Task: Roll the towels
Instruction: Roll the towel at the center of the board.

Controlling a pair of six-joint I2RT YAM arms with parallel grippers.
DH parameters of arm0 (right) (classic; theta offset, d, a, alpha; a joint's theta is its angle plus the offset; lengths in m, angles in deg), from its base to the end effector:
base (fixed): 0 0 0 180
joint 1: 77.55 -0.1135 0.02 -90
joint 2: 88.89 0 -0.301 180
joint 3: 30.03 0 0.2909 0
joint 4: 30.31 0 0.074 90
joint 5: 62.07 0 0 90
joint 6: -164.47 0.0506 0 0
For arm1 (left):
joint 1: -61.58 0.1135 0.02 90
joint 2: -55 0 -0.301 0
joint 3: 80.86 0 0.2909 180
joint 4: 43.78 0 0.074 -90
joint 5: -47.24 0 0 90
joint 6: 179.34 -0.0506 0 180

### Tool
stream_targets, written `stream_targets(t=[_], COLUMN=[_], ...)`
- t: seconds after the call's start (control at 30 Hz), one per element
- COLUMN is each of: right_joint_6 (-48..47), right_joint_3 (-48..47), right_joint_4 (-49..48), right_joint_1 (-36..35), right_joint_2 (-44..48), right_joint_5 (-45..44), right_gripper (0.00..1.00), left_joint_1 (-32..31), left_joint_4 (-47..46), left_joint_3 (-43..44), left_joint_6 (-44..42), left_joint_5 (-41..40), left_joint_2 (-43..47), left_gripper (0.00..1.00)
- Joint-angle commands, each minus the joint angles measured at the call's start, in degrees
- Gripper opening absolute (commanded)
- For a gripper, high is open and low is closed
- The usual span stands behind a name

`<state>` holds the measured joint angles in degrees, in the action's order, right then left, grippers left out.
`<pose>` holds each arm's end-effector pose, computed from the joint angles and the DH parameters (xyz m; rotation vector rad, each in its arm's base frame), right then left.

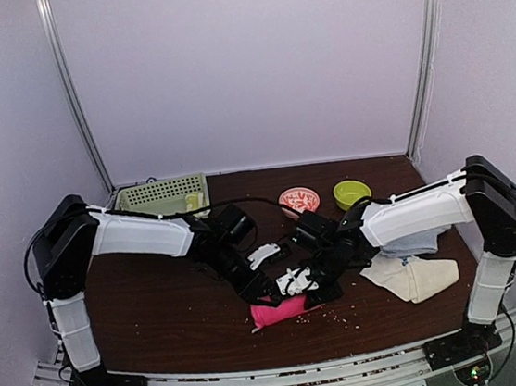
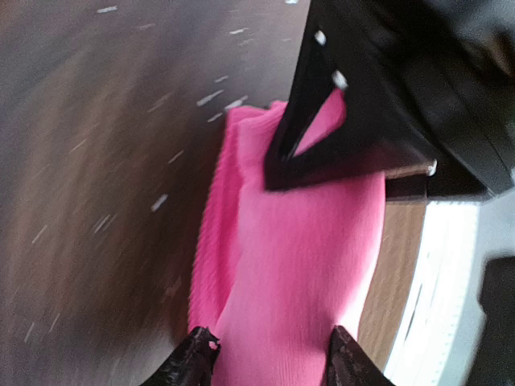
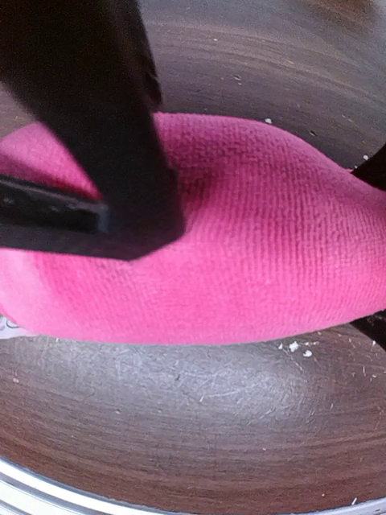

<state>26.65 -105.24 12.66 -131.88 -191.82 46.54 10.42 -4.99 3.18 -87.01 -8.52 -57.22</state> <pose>0.2115 0.3223 0.1565 -2.2157 1.6897 0.4825 0.2510 -0.3571 0.1482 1.3495 2.5374 -1.0520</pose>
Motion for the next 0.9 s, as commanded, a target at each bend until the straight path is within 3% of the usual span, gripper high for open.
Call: stream_targets(t=[0.0, 0.27, 0.37, 0.43, 0.5, 0.67, 0.77, 0.87], right_joint_6=[0.8, 2.1, 2.62, 2.64, 2.57, 2.8, 3.87, 4.13], right_joint_3=[-5.26, -18.51, -22.51, -25.2, -27.56, -34.01, -35.51, -35.73], right_joint_4=[17.89, 31.01, 35.26, 39.09, 41.6, 46.65, 46.71, 46.76], right_joint_1=[1.92, 4.17, 4.75, 5.27, 5.68, 6.53, 6.93, 7.02], right_joint_2=[-8.43, -19.71, -23.65, -26.38, -28.71, -34.72, -36.41, -37.14], right_joint_5=[3.69, 9.14, 10.17, 10.91, 11.4, 12.1, 11.99, 11.97], right_gripper=[0.21, 0.21, 0.21, 0.21, 0.22, 0.22, 0.22, 0.22], left_joint_1=[1.46, -1.89, -8.36, -16.11, -22.83, -27.55, -30.14, -30.55], left_joint_4=[-1.11, -15.87, -16.64, -18.5, -21.47, -24.1, -20.62, -15.96], left_joint_3=[-8.28, -23.56, -24.57, -25.2, -25.73, -24.21, -19.19, -14.03], left_joint_6=[2.92, 7.84, 5.48, 0.63, -4.58, -8.93, -11.4, -13.09], left_joint_5=[-15.75, -29.3, -40.21, -53.25, -61.15, -61.41, -62.59, -58.76], left_joint_2=[8.97, 34.21, 40.23, 42.66, 42.72, 34.06, 25.41, 18.6], left_gripper=[0.49, 0.5, 0.5, 0.51, 0.52, 0.56, 0.57, 0.58])
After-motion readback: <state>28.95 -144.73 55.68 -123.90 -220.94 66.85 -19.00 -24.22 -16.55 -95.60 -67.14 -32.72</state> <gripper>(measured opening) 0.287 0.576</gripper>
